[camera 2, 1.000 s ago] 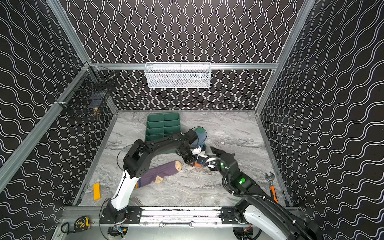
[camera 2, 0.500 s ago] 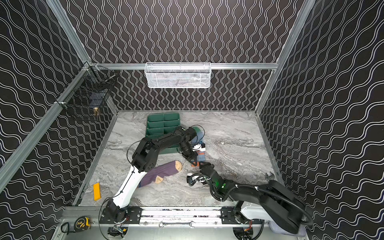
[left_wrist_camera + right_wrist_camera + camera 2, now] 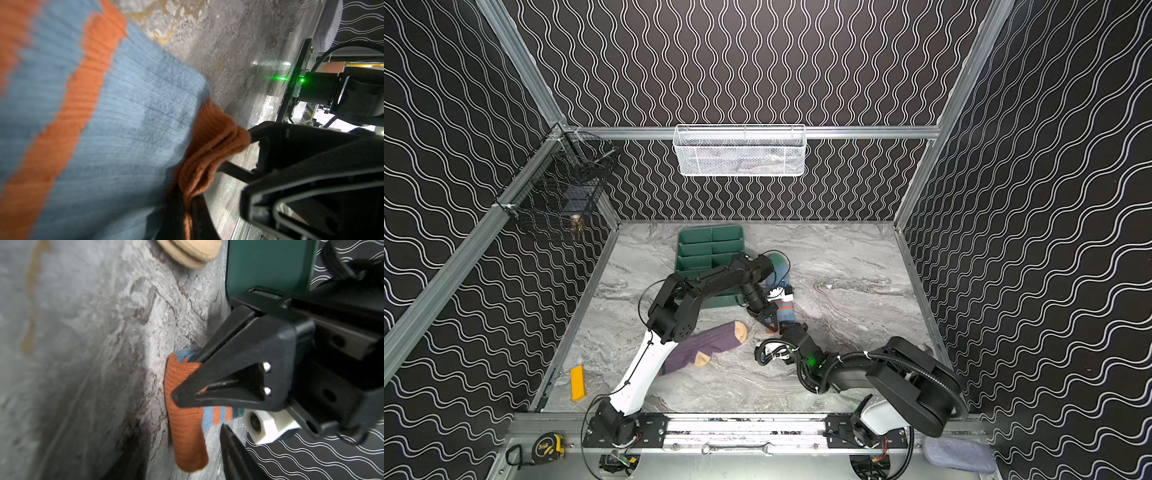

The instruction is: Roll the socks

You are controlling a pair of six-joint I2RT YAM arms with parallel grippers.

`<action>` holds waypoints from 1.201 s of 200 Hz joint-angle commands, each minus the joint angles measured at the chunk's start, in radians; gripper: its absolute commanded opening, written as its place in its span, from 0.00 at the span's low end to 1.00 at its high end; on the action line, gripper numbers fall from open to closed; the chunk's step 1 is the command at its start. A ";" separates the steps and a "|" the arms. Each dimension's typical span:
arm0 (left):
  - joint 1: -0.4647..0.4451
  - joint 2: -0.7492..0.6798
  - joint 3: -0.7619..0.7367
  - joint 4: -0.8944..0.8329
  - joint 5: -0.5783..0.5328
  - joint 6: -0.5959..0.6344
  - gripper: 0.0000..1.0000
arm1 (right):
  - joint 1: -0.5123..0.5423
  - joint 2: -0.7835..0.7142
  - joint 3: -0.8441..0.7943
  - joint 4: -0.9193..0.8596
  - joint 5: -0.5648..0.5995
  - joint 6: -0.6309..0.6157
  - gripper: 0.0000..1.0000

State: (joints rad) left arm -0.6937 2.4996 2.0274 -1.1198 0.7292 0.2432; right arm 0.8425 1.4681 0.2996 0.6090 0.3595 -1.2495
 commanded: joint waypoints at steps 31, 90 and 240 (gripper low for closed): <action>-0.001 0.018 -0.032 -0.006 -0.246 0.017 0.00 | -0.008 0.068 0.025 -0.115 -0.050 0.041 0.35; -0.009 -0.019 -0.025 -0.009 -0.234 0.026 0.00 | -0.011 0.093 0.054 -0.261 -0.100 0.099 0.00; -0.044 -0.425 -0.121 0.236 -0.419 -0.010 0.61 | -0.051 -0.114 0.218 -0.872 -0.381 0.258 0.00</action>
State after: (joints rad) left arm -0.7471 2.1471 1.9053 -0.9653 0.4152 0.2558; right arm 0.7967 1.3594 0.4805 -0.0124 0.1009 -1.0378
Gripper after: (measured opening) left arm 0.607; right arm 0.050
